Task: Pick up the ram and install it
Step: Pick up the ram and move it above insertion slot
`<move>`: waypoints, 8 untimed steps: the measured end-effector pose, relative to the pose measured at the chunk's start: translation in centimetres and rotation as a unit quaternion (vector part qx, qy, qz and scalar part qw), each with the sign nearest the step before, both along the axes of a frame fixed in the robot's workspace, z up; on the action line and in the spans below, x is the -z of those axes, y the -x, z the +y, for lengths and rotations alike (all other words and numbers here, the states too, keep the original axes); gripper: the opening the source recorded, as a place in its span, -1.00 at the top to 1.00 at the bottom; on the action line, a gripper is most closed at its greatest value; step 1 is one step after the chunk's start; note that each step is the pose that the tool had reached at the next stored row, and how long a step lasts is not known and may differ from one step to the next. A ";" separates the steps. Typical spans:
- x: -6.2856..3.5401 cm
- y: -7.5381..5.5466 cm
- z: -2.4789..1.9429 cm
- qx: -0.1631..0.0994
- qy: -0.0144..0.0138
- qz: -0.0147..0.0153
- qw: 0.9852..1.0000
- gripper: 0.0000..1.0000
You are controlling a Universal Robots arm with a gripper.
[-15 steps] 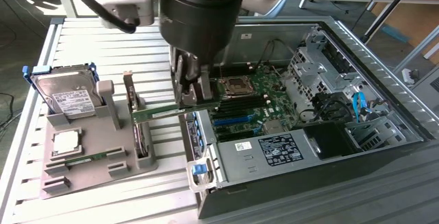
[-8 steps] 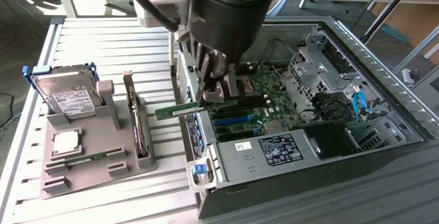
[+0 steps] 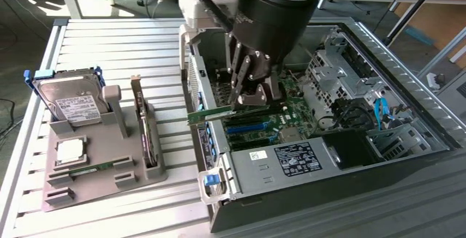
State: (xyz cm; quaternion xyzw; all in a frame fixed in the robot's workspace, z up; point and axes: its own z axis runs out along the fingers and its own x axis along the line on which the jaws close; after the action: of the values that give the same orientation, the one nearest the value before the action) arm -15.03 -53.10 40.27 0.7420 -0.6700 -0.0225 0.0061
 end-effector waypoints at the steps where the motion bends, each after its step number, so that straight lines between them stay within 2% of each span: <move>1: 0.00 -0.4 0.00 0.000 0.000 0.000 1.000 0.76; 8: 0.00 -4.8 0.00 0.000 0.000 0.000 1.000 0.76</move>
State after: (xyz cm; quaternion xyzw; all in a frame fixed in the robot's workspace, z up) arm -10.23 -53.10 40.26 0.7420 -0.6699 -0.0227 0.0063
